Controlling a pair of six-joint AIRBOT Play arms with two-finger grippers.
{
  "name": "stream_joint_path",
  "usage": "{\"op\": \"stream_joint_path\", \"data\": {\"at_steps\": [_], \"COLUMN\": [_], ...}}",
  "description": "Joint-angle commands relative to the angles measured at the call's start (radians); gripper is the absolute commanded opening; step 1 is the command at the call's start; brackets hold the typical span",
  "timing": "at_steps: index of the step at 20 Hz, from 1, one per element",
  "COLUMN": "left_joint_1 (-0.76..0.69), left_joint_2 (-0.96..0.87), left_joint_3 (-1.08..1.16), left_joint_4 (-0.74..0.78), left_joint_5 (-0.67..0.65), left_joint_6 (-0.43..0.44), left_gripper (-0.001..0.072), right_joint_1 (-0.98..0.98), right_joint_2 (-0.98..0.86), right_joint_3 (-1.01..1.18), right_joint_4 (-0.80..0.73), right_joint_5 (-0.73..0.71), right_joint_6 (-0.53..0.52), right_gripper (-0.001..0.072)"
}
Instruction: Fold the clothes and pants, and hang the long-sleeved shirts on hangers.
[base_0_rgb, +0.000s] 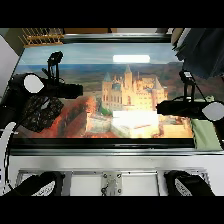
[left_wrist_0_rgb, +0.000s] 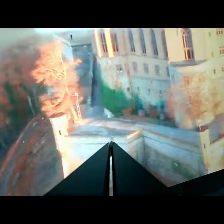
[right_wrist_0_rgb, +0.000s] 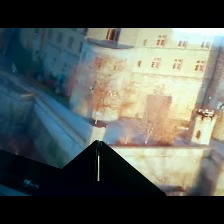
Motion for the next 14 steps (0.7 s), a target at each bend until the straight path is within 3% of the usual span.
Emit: {"op": "stream_joint_path", "data": {"at_steps": [1,2,3,4,8,14], "left_joint_1": [0.001,0.002,0.007,0.018,0.101,0.221], "left_joint_2": [0.001,0.0,0.001,0.0,-0.069,-0.352], "left_joint_3": [0.0,0.0,0.0,0.0,0.0,0.0], "left_joint_4": [0.004,0.019,0.063,0.118,0.383,0.403], "left_joint_5": [0.003,0.025,0.048,0.064,0.015,0.033], "left_joint_6": [0.001,0.008,0.046,0.058,0.053,0.052], "left_gripper": [0.0008,0.0015,0.0319,0.072,0.0705,0.0704], "right_joint_1": [0.001,0.001,0.001,0.001,0.001,0.001], "right_joint_2": [0.0,0.0,0.0,0.0,0.0,0.0], "right_joint_3": [0.0,0.0,0.0,0.0,0.0,0.0], "right_joint_4": [0.0,0.0,0.0,0.0,0.0,0.0], "right_joint_5": [0.0,0.0,0.0,0.0,0.0,0.0], "right_joint_6": [0.0,0.0,0.0,0.0,0.0,0.0], "right_gripper": [0.0014,0.0014,0.0014,0.0015,0.0014,0.0015]}}
